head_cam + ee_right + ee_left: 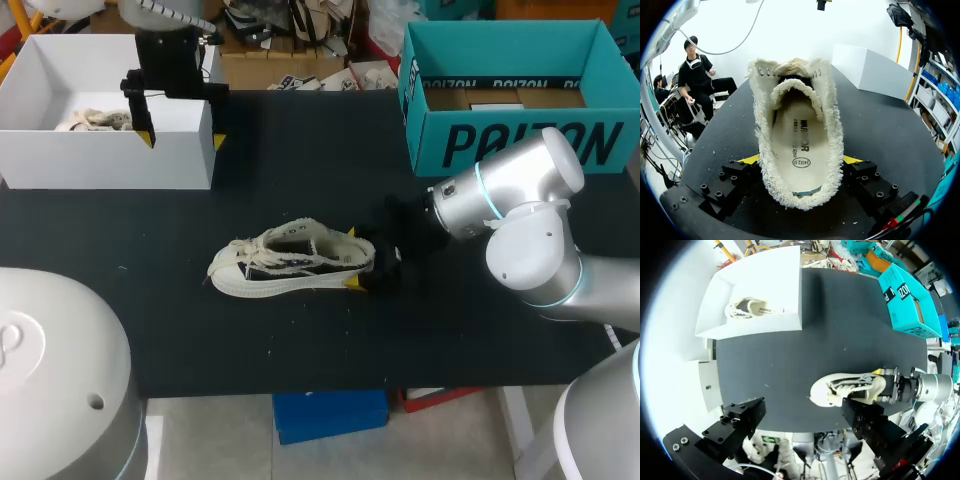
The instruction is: Take the shoe out of the shoebox, open the shoe tongue, remove and reinsert the insole, then place the shoe into the shoebox
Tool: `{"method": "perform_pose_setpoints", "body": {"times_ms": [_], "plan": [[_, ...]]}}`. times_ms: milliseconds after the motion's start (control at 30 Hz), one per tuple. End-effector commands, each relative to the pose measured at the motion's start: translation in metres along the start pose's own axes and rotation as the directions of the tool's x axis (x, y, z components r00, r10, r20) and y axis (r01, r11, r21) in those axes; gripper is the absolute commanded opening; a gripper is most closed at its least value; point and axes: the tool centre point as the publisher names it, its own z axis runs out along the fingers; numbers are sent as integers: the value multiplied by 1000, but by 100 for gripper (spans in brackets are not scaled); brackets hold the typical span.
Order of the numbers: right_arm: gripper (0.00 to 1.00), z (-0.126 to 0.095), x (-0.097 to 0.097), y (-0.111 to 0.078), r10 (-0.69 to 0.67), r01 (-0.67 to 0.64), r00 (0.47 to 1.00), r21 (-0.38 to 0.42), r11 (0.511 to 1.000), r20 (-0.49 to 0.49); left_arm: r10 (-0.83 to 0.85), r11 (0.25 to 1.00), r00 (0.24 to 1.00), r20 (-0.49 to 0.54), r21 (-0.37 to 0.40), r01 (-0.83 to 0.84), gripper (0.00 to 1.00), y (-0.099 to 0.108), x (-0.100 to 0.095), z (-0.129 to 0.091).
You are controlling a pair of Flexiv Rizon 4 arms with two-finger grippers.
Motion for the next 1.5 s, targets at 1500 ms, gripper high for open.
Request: {"method": "perform_pose_setpoints", "body": {"times_ms": [1500], "plan": [[0, 3, -1, -1, 1, -1, 1000, 1, 1000, 1, 219, 971, 959, 181, -132, -197, 100, 66, 159, 92]]}}
